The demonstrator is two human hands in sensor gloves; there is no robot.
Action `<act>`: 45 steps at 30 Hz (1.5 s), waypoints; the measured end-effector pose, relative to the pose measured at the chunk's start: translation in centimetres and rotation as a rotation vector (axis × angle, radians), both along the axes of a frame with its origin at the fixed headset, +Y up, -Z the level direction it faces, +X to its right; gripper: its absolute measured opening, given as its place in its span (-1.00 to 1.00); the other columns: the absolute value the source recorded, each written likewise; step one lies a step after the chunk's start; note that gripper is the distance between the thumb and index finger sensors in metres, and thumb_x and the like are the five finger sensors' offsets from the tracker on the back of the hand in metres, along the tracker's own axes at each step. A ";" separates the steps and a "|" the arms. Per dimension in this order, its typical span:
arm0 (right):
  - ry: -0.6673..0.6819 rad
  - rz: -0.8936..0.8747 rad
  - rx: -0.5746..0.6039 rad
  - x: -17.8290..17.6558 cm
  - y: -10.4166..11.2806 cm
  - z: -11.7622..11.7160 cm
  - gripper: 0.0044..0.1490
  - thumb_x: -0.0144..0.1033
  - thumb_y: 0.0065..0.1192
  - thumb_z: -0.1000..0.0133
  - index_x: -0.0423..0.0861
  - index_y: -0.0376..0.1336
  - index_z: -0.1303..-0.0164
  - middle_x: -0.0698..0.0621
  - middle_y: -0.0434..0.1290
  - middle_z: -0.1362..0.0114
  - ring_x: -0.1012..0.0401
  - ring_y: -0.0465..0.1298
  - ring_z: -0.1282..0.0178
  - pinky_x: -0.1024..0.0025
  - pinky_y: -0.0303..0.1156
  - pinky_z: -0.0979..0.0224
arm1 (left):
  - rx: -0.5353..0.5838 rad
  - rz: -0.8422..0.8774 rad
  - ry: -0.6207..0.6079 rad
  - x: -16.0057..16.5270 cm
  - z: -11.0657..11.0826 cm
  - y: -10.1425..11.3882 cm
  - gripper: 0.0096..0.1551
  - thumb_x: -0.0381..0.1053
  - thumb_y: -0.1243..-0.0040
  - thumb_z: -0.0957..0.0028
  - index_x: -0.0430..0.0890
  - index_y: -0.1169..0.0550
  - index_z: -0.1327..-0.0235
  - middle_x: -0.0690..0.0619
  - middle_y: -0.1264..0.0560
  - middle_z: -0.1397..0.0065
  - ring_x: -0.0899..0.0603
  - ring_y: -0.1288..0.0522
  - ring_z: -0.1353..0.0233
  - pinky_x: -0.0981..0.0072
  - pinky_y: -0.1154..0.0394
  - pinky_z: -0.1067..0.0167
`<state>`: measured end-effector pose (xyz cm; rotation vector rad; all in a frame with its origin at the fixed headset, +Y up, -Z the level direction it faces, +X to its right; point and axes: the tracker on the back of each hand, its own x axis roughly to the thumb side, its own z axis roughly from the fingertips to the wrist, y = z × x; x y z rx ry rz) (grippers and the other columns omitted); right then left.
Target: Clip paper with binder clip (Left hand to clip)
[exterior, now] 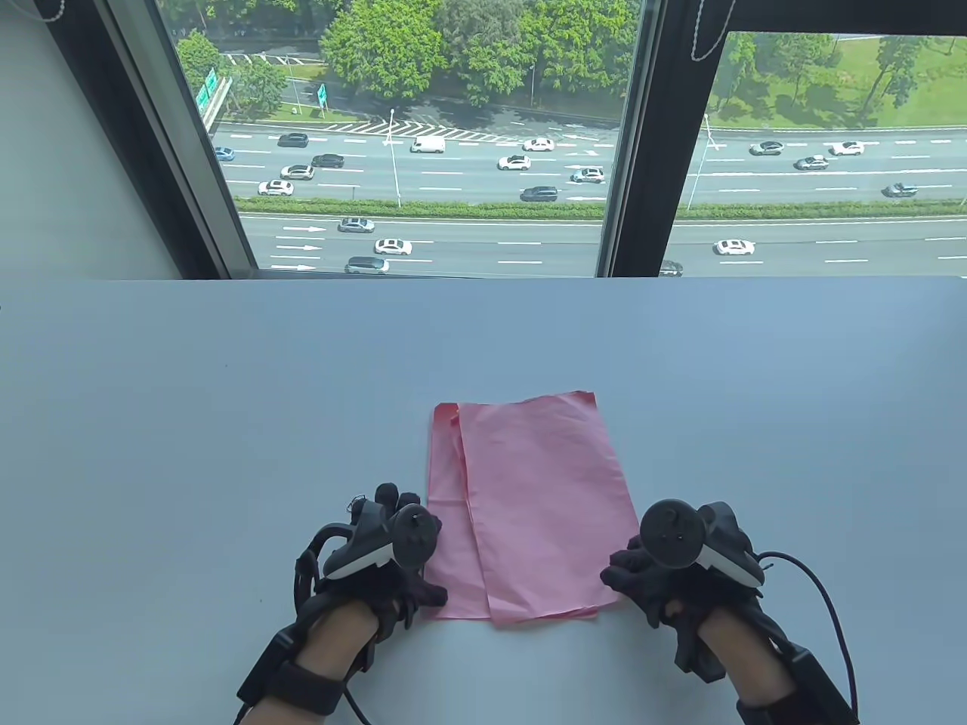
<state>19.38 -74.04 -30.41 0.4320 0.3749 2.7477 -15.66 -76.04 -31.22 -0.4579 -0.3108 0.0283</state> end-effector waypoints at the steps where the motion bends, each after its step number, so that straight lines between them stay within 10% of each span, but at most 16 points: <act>1: -0.001 -0.029 0.033 0.3 0.2 -0.1 -0.25 0.10 0.27 -0.03 -0.14 0.46 -0.28 -0.24 0.58 -0.30 -0.31 0.38 -0.39 -0.38 0.17 -0.35 | 0.011 0.006 -0.005 0.0 0.0 0.1 0.14 0.42 -0.31 0.10 0.03 -0.13 -0.67 -0.06 0.16 -0.75 -0.25 0.48 -0.55 -0.23 0.42 -0.34; 6: -0.033 -0.056 0.208 1.7 0.8 -0.4 -0.20 0.03 0.33 -0.02 0.01 0.26 -0.49 -0.18 0.28 -0.60 -0.32 0.11 -0.56 -0.42 0.03 -0.41 | 0.066 0.034 0.026 -0.7 -0.1 1.0 0.13 0.40 -0.32 0.09 -0.05 -0.17 -0.65 -0.07 0.14 -0.75 -0.25 0.47 -0.56 -0.23 0.41 -0.35; 18: -0.023 0.038 -0.133 2.4 -3.4 -2.2 -0.12 -0.20 0.36 -0.04 0.15 0.05 -0.58 -0.05 -0.13 -0.71 -0.29 -0.23 -0.60 -0.44 -0.23 -0.45 | 0.034 -0.014 0.010 -0.3 0.0 0.4 0.07 0.35 -0.37 0.09 0.02 -0.22 -0.64 -0.06 0.12 -0.75 -0.26 0.45 -0.56 -0.24 0.39 -0.36; 45: 0.046 -0.058 -0.058 0.2 -2.4 -1.2 -0.11 0.00 0.39 -0.01 0.01 0.15 -0.55 -0.19 0.12 -0.66 -0.35 0.01 -0.58 -0.44 -0.06 -0.43 | 0.048 0.018 -0.053 1.0 0.2 0.0 -0.04 0.37 -0.25 0.02 0.08 -0.24 -0.63 -0.06 0.11 -0.75 -0.26 0.42 -0.58 -0.23 0.36 -0.39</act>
